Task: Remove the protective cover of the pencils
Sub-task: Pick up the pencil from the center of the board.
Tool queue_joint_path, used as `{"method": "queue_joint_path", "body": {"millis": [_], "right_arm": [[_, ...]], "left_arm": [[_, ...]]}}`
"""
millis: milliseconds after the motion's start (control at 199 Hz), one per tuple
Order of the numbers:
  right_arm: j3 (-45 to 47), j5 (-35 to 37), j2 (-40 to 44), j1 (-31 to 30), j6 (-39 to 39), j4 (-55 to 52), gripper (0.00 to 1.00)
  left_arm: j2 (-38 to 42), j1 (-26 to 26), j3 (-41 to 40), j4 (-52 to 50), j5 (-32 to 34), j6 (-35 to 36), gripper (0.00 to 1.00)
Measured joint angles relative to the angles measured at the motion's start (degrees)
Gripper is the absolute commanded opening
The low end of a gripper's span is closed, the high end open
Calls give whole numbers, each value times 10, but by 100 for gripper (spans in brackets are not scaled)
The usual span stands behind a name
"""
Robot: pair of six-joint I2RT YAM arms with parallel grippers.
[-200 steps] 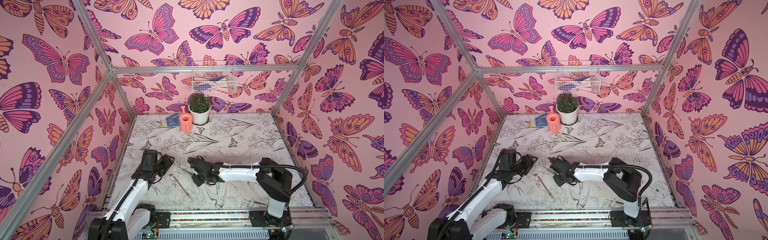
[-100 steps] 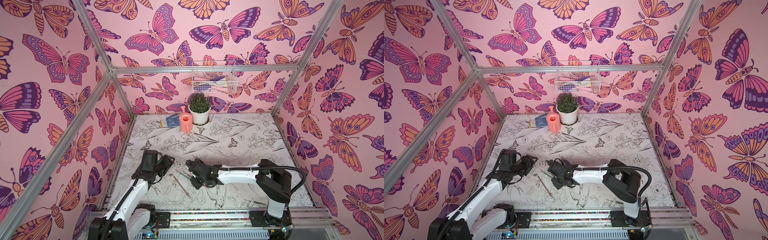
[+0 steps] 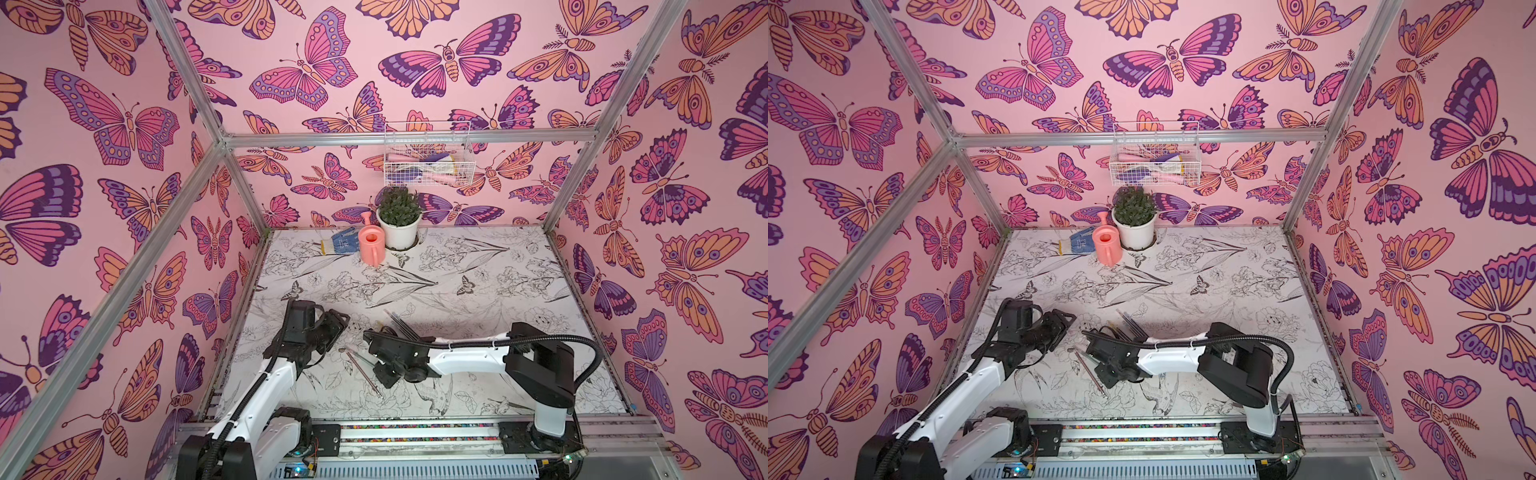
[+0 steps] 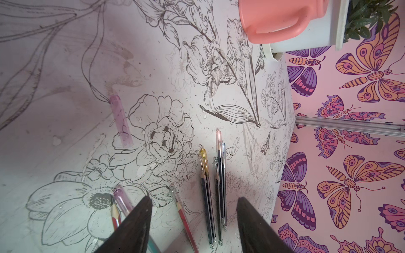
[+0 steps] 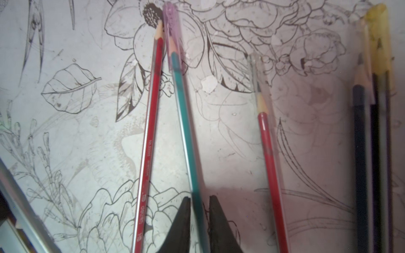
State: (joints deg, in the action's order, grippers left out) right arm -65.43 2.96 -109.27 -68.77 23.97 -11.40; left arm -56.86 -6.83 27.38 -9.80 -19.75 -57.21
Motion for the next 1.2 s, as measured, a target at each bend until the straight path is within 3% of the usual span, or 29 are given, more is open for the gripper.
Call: {"method": "queue_joint_path", "body": {"millis": [301,461,832,1203], "right_arm": [[-21,0,-21,0,0,0,26],[-30,4,-28,0,1,0,11],[-29,10,-25,0,2,0,6],[39,25,112,0,10,33,2]], "left_arm": [[0,0,-3,5,-1,-1,64],[0,0,-3,8,-4,-2,64],[2,-6,-5,21,-20,-4,65],[5,-70,-5,64,-36,-1,66]]}}
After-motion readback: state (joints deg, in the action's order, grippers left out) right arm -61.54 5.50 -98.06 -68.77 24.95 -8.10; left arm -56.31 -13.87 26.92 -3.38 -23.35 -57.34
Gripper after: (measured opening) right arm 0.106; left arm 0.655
